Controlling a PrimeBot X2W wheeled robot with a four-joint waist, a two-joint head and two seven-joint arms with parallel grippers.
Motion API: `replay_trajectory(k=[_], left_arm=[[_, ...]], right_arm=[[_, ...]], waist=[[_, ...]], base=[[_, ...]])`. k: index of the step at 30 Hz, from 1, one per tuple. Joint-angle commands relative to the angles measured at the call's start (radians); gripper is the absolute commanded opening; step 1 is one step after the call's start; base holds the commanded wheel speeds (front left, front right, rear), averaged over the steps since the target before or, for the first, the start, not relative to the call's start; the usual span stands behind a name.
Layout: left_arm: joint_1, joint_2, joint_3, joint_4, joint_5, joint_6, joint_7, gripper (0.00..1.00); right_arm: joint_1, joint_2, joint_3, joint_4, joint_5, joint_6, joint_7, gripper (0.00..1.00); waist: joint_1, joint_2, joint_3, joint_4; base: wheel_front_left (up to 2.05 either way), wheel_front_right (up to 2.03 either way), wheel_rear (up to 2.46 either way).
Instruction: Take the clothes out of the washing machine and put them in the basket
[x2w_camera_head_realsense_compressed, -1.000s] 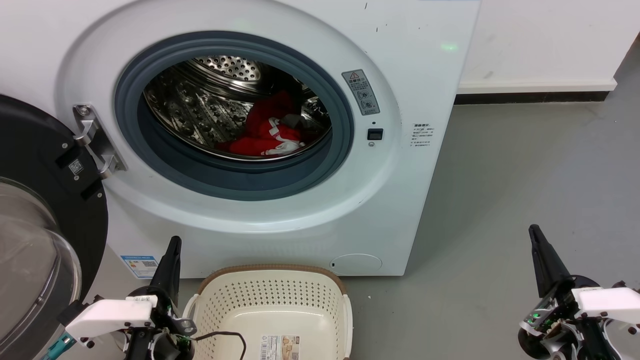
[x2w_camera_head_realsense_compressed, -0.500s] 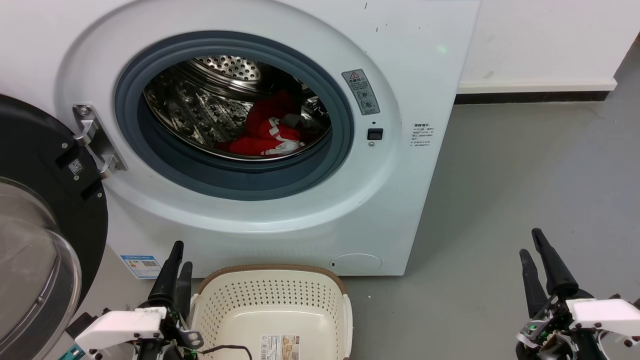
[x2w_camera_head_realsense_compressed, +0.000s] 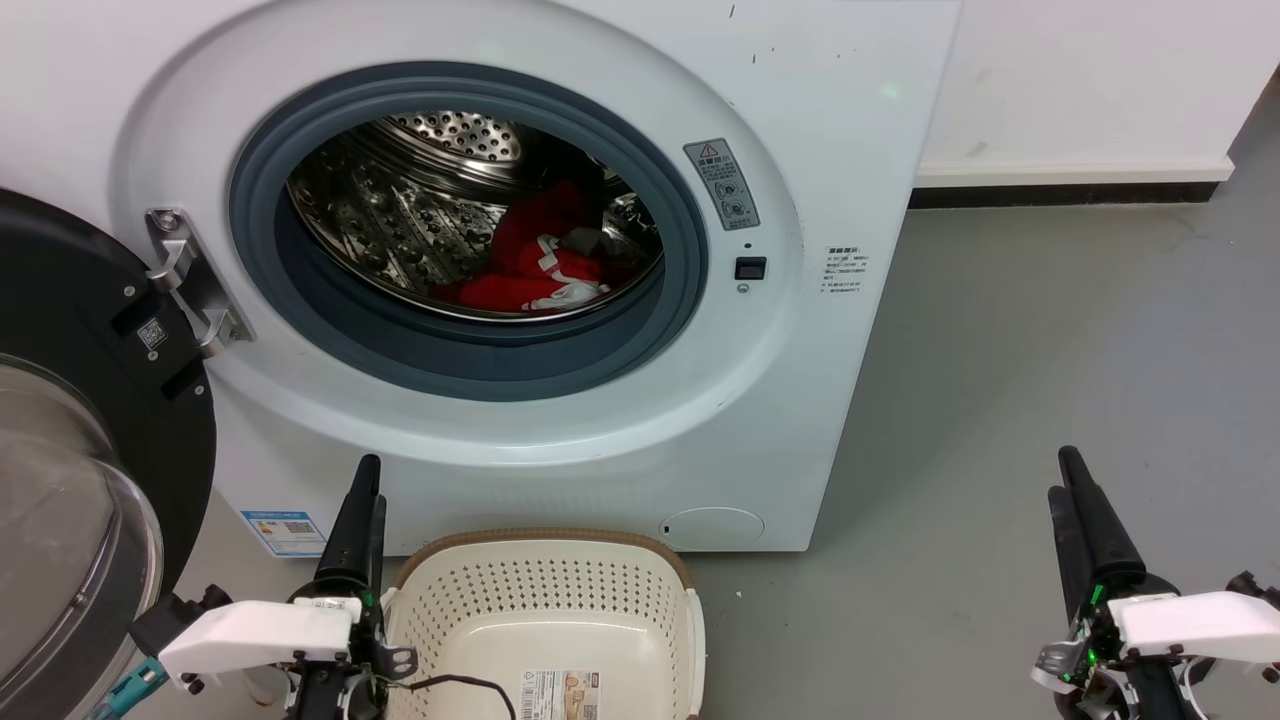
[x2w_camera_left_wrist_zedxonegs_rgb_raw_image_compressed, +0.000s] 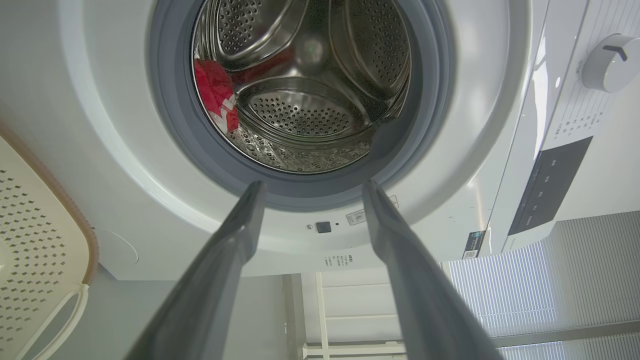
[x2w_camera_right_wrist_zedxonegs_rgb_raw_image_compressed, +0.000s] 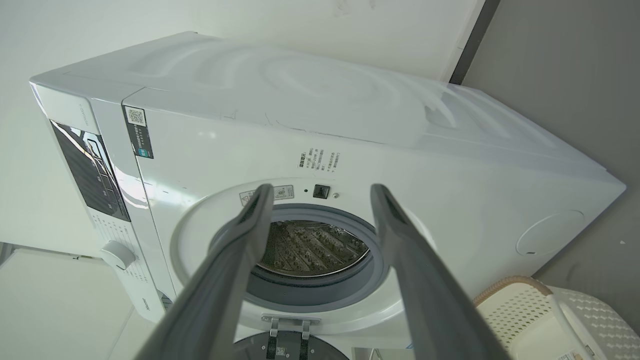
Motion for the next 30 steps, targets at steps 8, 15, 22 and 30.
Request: replay_trajectory(k=[8,15,22,30], left_arm=[[-0.028,0.002,-0.028,-0.062,0.201,0.012,-0.038,1.00],[-0.030,0.002,-0.063,-0.090,0.355,0.045,-0.065,1.00],[-0.031,0.002,-0.098,-0.084,0.507,0.061,-0.090,1.00],[-0.031,0.002,-0.135,-0.064,0.658,0.080,-0.116,1.00]], right_arm=[[0.012,-0.001,0.017,-0.065,-0.226,0.000,-0.039,1.00],[0.028,-0.001,0.027,-0.096,-0.399,0.000,-0.066,1.00],[0.046,-0.001,0.040,-0.112,-0.577,0.000,-0.091,1.00],[0.062,-0.001,0.043,-0.113,-0.719,0.000,-0.117,1.00]], waist=[[0.0000,0.0000,-0.001,0.003],[0.0000,0.0000,-0.001,0.008],[0.0000,0.0000,-0.003,0.013],[0.0000,0.0000,-0.005,0.021]], base=[[0.00,0.00,0.00],[0.00,0.00,0.00],[0.00,0.00,0.00],[0.00,0.00,0.00]])
